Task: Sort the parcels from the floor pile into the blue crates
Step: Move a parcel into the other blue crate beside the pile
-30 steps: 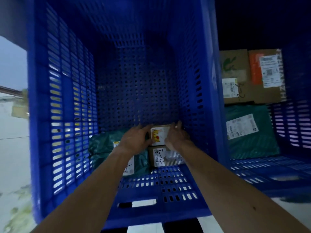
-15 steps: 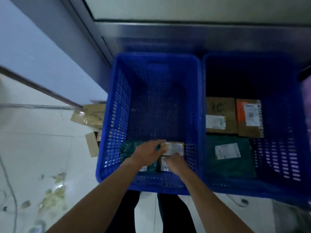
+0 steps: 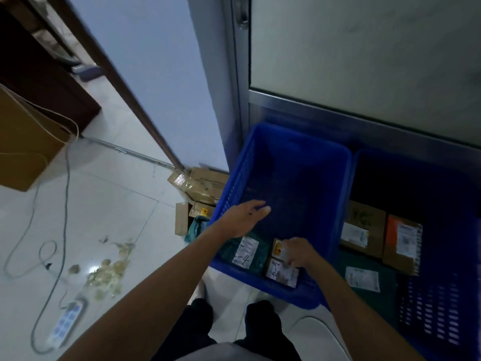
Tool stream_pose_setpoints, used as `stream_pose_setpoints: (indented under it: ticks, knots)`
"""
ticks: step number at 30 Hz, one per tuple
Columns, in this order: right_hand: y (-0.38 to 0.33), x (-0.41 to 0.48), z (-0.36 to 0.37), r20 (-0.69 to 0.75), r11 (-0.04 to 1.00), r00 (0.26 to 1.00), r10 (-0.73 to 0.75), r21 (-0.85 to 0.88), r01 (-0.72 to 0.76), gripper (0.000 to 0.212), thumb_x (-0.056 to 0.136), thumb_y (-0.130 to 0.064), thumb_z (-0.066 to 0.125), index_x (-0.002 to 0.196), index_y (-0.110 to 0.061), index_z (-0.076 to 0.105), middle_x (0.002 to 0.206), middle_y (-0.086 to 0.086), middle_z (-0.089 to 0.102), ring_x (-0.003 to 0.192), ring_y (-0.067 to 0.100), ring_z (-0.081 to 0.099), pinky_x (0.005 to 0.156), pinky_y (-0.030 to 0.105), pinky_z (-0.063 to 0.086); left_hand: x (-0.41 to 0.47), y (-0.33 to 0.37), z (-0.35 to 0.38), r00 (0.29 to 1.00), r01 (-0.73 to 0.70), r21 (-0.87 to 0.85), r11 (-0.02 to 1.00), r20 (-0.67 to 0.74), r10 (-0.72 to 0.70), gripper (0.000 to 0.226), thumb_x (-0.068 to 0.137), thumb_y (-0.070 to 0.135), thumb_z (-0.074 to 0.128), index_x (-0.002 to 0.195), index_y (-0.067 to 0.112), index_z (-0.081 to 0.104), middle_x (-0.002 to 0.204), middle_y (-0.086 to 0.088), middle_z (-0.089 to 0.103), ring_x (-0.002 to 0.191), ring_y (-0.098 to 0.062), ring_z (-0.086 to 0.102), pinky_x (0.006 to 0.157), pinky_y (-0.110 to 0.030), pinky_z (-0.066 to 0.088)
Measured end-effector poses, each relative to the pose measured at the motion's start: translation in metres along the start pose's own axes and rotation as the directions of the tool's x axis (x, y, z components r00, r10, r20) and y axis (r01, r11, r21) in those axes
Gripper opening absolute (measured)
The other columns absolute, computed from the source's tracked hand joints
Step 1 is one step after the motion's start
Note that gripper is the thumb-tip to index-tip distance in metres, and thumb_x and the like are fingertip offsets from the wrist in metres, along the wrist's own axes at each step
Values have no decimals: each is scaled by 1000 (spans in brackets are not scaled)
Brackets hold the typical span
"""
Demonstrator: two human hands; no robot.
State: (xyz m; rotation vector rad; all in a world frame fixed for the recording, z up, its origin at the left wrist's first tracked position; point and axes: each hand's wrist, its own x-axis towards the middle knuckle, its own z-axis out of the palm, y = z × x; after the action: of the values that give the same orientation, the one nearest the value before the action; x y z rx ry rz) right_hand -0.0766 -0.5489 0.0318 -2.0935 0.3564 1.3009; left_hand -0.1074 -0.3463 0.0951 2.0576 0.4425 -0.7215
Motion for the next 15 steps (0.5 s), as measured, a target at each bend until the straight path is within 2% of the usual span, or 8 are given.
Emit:
stream_pose_setpoints:
  ticks: [2, 4, 6, 7, 9, 10, 12, 15]
  knots:
    - [-9, 3, 16, 9, 1000, 1000, -7, 12, 6, 19, 103, -22, 51, 112, -8, 60, 97, 10, 63, 83, 25, 62, 78, 40, 51, -9, -16, -16, 999, 19, -25, 1000, -27, -19, 62, 98, 65, 42, 149, 30, 46, 139, 0, 60, 127, -22, 55, 110, -39, 40]
    - [-19, 10, 34, 56, 1000, 998, -12, 16, 11, 20, 102, -22, 55, 119, -12, 57, 113, 13, 62, 97, 26, 63, 82, 37, 49, -14, -38, -31, 998, 26, -17, 1000, -51, -27, 60, 98, 66, 42, 145, 29, 51, 136, 0, 62, 125, -21, 57, 109, -40, 42]
    - [-39, 2, 54, 43, 997, 999, 0, 80, -3, 14, 101, -27, 57, 111, -18, 57, 108, 13, 64, 92, 24, 65, 86, 39, 53, -17, -64, -48, 998, 24, -6, 1000, -61, -25, 59, 98, 66, 41, 141, 28, 55, 134, 0, 63, 122, -20, 58, 106, -39, 43]
    - [-46, 3, 65, 17, 997, 1000, -1, 72, 0, 20, 102, -27, 56, 114, -12, 60, 105, 15, 64, 90, 24, 65, 89, 41, 55, -18, -78, -58, 998, 19, -8, 1000, -61, -20, 60, 97, 67, 40, 138, 28, 57, 132, 0, 64, 120, -20, 60, 104, -40, 44]
    - [-65, -1, 90, -5, 1000, 1000, -13, 11, 13, 30, 102, -27, 55, 116, -1, 62, 92, 15, 58, 79, 26, 60, 77, 41, 51, -19, -107, -78, 998, 2, -21, 1000, -62, -3, 65, 92, 74, 36, 130, 28, 62, 123, 0, 68, 111, -21, 63, 103, -45, 48]
    - [-75, -4, 104, -23, 999, 999, -26, -30, 25, 30, 102, -27, 54, 116, -2, 64, 89, 14, 54, 77, 27, 55, 72, 41, 47, -21, -120, -88, 998, -9, -23, 1000, -65, 7, 66, 90, 75, 34, 127, 29, 63, 120, 1, 69, 109, -20, 63, 101, -47, 49]
    - [-91, -10, 133, -66, 996, 996, -52, -75, 47, 22, 102, -27, 52, 90, -10, 60, 82, 13, 50, 77, 26, 49, 70, 38, 41, -21, -152, -110, 998, -31, -25, 999, -53, 29, 57, 97, 66, 36, 126, 26, 64, 117, 2, 68, 108, -21, 62, 100, -47, 49]
    - [-113, -11, 176, -184, 993, 979, -88, -90, 72, 22, 99, -26, 49, 81, -13, 53, 79, 12, 49, 74, 24, 47, 68, 35, 35, -19, -201, -146, 999, -20, -114, 993, -34, 16, 55, 98, 60, 41, 127, 20, 64, 118, -3, 69, 110, -22, 63, 102, -48, 49]
